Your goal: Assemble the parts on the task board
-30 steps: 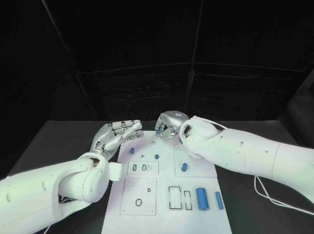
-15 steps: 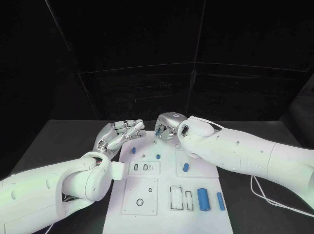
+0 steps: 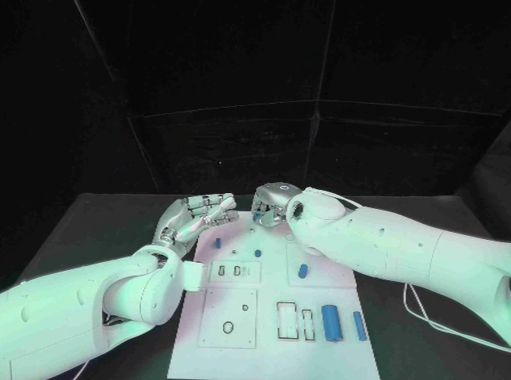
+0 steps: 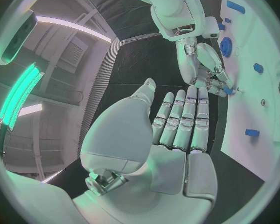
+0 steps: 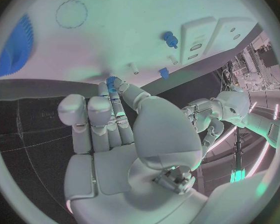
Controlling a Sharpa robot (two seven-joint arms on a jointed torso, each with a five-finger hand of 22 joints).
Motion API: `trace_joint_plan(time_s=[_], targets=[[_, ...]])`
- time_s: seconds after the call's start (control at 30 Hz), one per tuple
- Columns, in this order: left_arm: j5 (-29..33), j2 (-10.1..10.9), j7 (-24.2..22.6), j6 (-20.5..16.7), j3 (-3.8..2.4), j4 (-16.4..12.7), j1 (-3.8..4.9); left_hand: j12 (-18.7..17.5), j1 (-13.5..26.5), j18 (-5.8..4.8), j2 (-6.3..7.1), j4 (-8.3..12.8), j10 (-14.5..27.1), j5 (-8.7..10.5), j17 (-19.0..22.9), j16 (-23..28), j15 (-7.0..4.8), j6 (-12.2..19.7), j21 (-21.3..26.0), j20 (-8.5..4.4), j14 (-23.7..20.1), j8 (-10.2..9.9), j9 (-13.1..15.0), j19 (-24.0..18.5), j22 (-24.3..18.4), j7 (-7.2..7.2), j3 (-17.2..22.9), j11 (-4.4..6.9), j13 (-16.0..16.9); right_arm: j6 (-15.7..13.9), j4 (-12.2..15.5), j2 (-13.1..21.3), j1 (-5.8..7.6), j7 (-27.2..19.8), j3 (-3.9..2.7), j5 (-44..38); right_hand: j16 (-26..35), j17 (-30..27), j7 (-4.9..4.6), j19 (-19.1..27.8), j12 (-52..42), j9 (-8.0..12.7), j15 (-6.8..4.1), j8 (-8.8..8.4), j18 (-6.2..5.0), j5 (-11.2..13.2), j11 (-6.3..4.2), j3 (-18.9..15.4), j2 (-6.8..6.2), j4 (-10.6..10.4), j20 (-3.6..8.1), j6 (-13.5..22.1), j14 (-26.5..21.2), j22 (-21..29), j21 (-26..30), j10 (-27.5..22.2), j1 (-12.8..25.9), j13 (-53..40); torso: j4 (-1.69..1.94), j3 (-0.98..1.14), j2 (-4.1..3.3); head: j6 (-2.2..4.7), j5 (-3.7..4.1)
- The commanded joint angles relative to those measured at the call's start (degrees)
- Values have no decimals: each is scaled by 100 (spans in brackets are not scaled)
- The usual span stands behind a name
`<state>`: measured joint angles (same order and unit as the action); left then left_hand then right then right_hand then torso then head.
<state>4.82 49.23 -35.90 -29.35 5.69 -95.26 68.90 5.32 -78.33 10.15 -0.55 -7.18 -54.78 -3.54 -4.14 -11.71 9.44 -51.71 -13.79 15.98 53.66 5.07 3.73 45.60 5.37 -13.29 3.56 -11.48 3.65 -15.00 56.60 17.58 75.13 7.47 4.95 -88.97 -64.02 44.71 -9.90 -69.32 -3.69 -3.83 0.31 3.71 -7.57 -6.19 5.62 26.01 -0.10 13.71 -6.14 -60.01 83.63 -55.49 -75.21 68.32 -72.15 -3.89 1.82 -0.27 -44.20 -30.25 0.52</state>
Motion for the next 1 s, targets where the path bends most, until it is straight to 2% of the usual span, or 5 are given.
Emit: trace_joint_plan(time_s=[0.03, 0.43, 0.73, 0.8, 1.0], targets=[[-30, -8, -16, 85, -6, -2, 12, -19, 35, 27, -3, 33, 15, 25, 7, 30, 33, 26, 28, 3, 5, -38, -9, 52, -5, -146, 12, -42, -7, 93, -32, -20, 11, 67, -2, -63, -10, -48, -19, 28, 21, 7, 34, -20, 67, 31, 16, 42, -51, -11, -51, 81, -41, 44, -16, -86, 30, 13, 2, -1, -3, 2, -2], [-30, 7, -9, 94, -6, 5, 19, -24, 41, 27, -5, 36, 19, 25, 7, 34, 34, 30, 31, 3, 8, -44, -9, 58, -8, -150, 9, -44, -8, -11, 43, 38, 12, 28, -2, -65, 323, -642, -76, 398, -6, 16, 133, -18, -34, 106, 132, -111, -376, -188, -158, 700, -220, 563, 246, -779, 144, 19, -10, 3, -1, -8, -26], [-16, 63, -8, 99, -6, 17, 25, -28, 44, 27, -6, 38, 21, 25, 7, 37, 34, 32, 33, 3, 9, -47, -9, 61, -9, -151, 8, -46, -8, -486, 740, 700, 14, -5, -12, 173, 159, -464, -83, 251, -197, -30, 122, 61, 2, -107, 113, -420, -442, -334, -155, 602, -139, 397, 171, -639, 112, -21, -30, 12, 13, 13, -6], [-7, 76, -9, 102, -6, 17, 25, -28, 44, 27, -6, 38, 21, 25, 7, 37, 34, 32, 33, 3, 9, -47, -9, 61, -9, -151, 8, -46, -8, -572, 988, 951, 15, -12, -82, 371, 20, -270, -69, 134, -381, -41, 90, 91, 33, -199, 57, -455, -432, -392, -139, 518, -83, 222, 84, -296, 138, -80, -32, 15, 16, 20, 9], [6, 119, -10, 105, -5, 23, 27, -28, 44, 27, -6, 39, 21, 25, 7, 38, 34, 32, 33, 3, 10, -48, -9, 62, -10, -151, 8, -46, -8, -493, 1619, 1730, 93, 141, -177, 998, -365, 223, 173, -131, -1223, -37, -162, 126, 105, -685, -251, -1064, -775, -771, 82, 463, 35, -172, -130, 887, 501, -577, -92, 38, 37, 26, -4]])
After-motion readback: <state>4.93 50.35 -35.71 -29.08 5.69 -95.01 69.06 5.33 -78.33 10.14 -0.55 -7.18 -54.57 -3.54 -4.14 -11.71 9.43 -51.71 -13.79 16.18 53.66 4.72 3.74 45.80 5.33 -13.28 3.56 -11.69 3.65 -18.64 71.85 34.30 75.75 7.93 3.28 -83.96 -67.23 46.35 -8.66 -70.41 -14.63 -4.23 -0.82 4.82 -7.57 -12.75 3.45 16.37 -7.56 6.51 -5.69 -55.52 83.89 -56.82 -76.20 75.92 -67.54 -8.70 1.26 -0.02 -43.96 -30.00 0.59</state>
